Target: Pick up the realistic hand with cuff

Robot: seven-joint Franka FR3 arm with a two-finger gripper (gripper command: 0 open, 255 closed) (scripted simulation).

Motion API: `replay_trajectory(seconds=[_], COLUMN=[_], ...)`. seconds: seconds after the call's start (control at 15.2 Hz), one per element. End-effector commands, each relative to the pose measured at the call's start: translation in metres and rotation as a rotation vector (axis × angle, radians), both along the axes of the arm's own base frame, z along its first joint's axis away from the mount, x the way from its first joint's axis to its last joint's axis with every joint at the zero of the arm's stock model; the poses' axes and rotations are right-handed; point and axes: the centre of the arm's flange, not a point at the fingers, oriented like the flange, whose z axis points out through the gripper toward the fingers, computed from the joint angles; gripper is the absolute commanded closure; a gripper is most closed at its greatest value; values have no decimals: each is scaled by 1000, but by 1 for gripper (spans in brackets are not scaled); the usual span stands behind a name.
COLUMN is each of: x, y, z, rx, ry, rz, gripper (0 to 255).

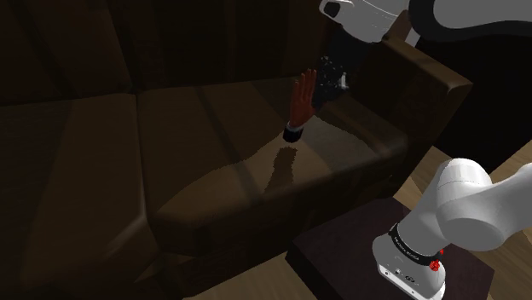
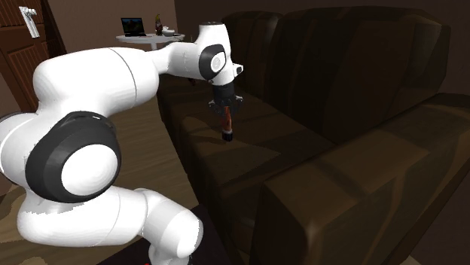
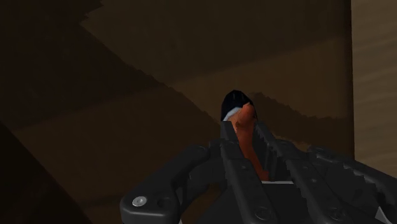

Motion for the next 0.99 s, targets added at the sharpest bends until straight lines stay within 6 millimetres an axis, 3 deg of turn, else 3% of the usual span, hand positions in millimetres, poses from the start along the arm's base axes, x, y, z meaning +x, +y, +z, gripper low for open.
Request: replay_trajectory(seconds=[0.0,0.79,0.92], x=[1,1,1], y=[0,0,0], z=[9,72,73], rx=[0,0,0], ry=[0,0,0], rz=[0,0,0], gripper=[255,255,255])
